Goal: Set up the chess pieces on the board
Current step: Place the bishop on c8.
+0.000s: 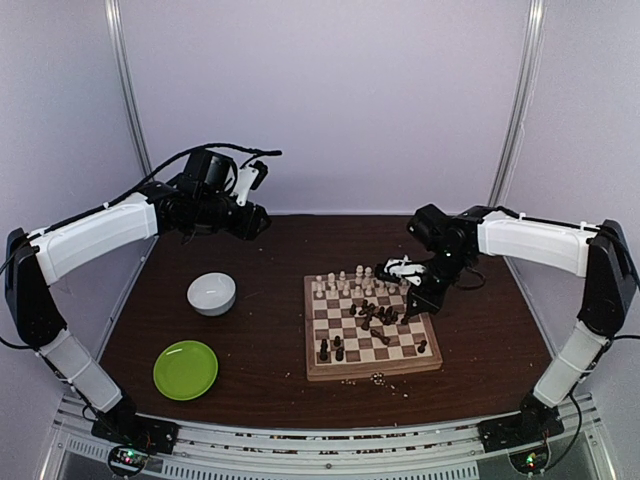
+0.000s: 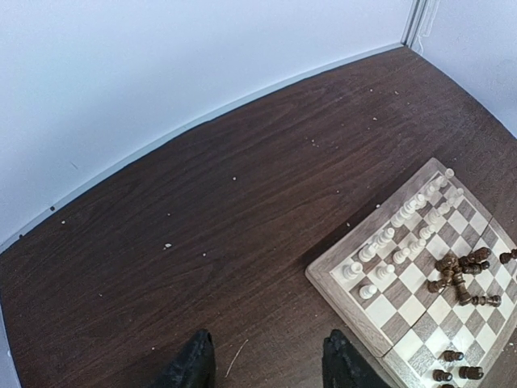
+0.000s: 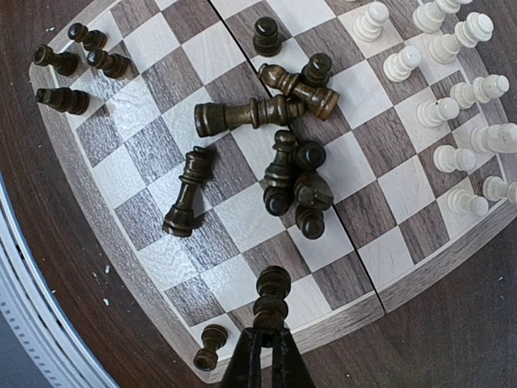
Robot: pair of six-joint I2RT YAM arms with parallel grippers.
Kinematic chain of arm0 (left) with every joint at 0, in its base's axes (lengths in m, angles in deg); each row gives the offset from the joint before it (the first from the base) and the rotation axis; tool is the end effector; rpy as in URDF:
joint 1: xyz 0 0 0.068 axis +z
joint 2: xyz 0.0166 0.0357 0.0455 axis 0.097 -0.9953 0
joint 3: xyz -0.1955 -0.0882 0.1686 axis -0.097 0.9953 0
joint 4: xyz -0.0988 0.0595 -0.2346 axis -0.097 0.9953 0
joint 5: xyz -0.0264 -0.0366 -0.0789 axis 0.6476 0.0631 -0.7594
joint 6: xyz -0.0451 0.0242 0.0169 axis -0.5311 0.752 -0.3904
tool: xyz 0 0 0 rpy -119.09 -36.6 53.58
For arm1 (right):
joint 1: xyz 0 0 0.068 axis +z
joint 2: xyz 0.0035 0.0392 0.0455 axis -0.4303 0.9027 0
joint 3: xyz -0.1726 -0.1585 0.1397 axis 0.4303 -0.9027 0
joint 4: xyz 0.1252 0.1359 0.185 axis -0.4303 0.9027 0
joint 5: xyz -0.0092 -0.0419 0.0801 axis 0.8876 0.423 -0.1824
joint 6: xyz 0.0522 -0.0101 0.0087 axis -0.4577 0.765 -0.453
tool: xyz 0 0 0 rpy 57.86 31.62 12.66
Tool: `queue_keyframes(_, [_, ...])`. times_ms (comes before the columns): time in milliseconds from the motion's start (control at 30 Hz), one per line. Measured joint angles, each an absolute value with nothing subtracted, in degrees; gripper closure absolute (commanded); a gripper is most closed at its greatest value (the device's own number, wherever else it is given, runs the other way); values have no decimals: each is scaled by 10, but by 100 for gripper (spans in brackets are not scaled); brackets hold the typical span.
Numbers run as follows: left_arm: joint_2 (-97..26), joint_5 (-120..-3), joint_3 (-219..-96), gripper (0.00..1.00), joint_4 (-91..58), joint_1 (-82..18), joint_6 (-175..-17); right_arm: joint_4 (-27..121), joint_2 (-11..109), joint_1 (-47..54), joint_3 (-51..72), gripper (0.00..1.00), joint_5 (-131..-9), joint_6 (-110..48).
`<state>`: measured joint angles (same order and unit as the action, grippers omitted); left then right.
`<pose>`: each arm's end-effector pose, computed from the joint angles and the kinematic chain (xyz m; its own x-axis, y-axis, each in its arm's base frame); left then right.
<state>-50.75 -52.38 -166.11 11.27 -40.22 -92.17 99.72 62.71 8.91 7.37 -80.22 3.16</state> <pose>0.2989 -0.2060 0.3310 -0.5498 0.2088 -0.8088 0.4872 0.8666 -0.1075 0.2564 0.1886 0.2363 -0.4334 -0.8278 -0.3563 -0.9009 0.4087 0.1462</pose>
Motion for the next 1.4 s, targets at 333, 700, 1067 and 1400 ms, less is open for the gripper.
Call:
queue_keyframes(333, [-508,-529,-1661,54,113,-402,-922,1007,577,115,35,96,-816,47])
queue_keyframes(700, [-514,-534,-1661,54,113,-402,-922,1009,568,144,20,96,-824,56])
queue_keyframes(1067, [-517,-541,-1665,54,113,-402,-922,1007,583,160,20,96,-831,56])
queue_keyframes(1400, [-534,-545,-1667,54,115,-402,-922,1004,585,163,20,96,-833,56])
